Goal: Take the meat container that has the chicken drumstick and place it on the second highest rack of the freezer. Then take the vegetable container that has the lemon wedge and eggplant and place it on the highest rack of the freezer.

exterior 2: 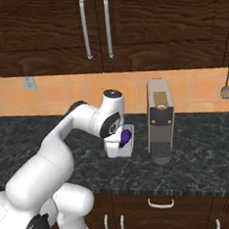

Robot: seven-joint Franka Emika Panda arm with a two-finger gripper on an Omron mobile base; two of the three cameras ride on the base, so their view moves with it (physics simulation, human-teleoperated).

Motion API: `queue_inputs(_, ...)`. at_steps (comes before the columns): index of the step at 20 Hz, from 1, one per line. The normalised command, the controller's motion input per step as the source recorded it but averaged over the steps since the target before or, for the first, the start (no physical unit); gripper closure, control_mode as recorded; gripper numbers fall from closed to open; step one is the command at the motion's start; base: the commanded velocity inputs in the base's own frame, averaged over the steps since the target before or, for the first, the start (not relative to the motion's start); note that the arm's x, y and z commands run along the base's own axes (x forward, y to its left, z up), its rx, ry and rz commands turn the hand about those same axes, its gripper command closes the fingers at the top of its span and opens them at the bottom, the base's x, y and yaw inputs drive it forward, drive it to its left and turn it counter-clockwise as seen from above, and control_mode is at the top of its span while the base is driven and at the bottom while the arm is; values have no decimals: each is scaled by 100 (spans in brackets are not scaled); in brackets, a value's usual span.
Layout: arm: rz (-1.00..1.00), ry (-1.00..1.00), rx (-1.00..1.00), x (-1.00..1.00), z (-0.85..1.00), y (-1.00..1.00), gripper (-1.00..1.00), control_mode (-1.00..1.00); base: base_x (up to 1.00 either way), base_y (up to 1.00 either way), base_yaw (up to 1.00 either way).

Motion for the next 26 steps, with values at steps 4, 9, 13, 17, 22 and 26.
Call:
queue_inputs(4,0,12,0,73,-59,0,-100,-100,0,0,0)
queue_inputs(9,0,15,0,61,-56,-2,-100,-100,0,0,0)
queue_inputs(13,0,6,0,42,-59,0,-100,-100,0,0,0)
queue_inputs(17,0,2,0,23,-47,0,-100,-100,0,0,0)
queue_inputs(22,0,2,0,20,-38,0,-100,-100,0,0,0)
queue_inputs(26,0,1,0,12,-36,0,-100,-100,0,0,0)
